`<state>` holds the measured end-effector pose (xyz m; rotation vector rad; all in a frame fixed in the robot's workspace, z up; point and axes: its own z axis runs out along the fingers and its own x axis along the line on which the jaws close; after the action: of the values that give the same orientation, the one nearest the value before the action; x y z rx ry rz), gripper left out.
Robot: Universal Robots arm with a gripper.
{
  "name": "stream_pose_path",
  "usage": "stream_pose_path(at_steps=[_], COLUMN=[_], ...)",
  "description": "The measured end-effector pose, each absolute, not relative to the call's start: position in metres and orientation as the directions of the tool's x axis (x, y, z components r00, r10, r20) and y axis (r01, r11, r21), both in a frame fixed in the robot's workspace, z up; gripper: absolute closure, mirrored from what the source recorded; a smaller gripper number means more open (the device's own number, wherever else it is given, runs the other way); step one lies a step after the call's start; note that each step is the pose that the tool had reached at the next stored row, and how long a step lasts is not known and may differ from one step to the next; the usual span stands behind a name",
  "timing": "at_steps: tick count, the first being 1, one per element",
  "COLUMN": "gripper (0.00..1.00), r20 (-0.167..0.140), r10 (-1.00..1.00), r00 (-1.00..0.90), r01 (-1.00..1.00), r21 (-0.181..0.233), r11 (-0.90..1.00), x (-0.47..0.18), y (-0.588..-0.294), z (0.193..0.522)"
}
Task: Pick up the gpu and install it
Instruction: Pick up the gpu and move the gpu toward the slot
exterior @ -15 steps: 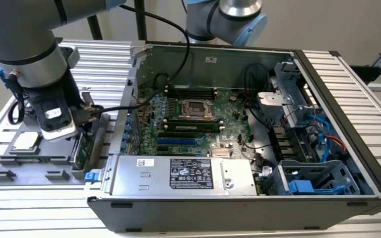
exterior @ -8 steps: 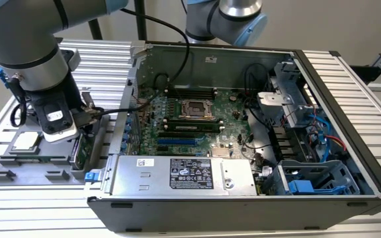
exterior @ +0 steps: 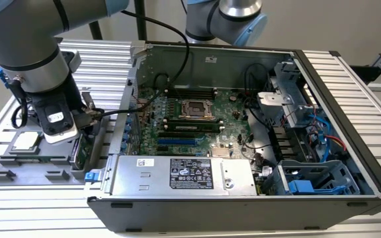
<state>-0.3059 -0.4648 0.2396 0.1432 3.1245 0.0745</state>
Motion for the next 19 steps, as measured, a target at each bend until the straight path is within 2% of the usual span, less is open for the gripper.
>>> stream_pose_path(at_steps=[7,8,19], gripper=[0.0,1.0,1.0], r20=[-0.011,-0.011,-0.011], r10=[0.092,0.092,0.092], r00=[-0.996,-0.996,-0.996], r01=[0.091,0.091,0.091], r21=[0.048,0.048,0.048], r11=[0.995,0.995,0.995], x=[-0.3059,-0.3059,-0.3059], y=[-0.4648,-0.4649,-0.4649], z=[0.2395,0.2395,0.2394])
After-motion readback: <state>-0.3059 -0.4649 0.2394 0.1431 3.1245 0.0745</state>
